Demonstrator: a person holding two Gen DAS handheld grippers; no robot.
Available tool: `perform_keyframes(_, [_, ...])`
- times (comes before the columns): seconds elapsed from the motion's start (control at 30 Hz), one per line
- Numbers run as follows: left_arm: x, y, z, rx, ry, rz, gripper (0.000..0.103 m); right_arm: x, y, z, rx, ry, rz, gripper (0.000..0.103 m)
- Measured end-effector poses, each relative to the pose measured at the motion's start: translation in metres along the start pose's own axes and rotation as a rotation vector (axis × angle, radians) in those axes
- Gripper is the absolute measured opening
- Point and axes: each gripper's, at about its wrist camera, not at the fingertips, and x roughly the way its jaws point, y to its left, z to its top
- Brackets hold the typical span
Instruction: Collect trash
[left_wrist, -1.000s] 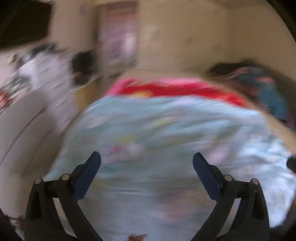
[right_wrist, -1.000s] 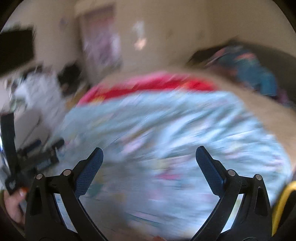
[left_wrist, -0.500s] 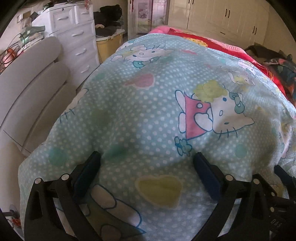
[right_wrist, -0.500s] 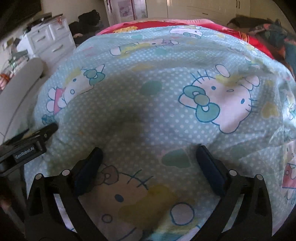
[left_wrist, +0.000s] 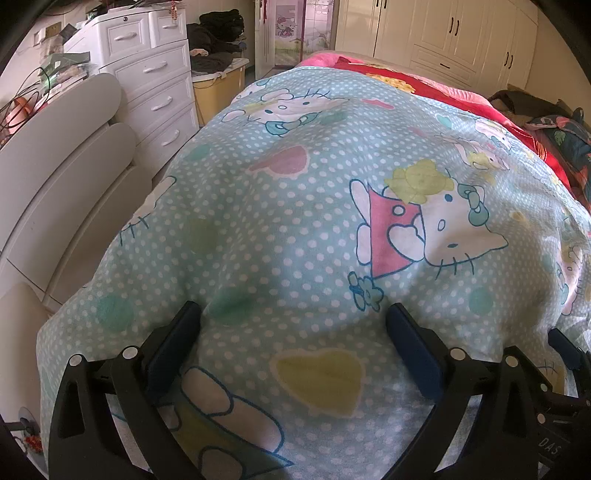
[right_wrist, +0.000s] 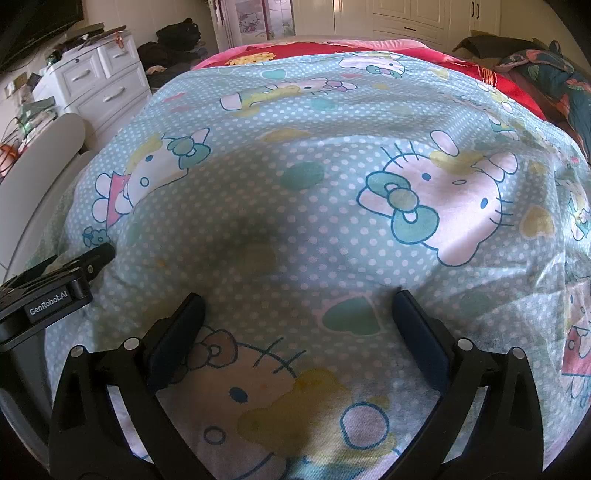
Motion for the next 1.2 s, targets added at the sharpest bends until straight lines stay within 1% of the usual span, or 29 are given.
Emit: perform_keyframes(1.2, [-0.0008, -0.0002, -0.0005, 0.000, -0.001, 0.000, 0.098, 0.0004, 0.0015, -0.0004, 0.001, -0.001, -0.001, 0.094])
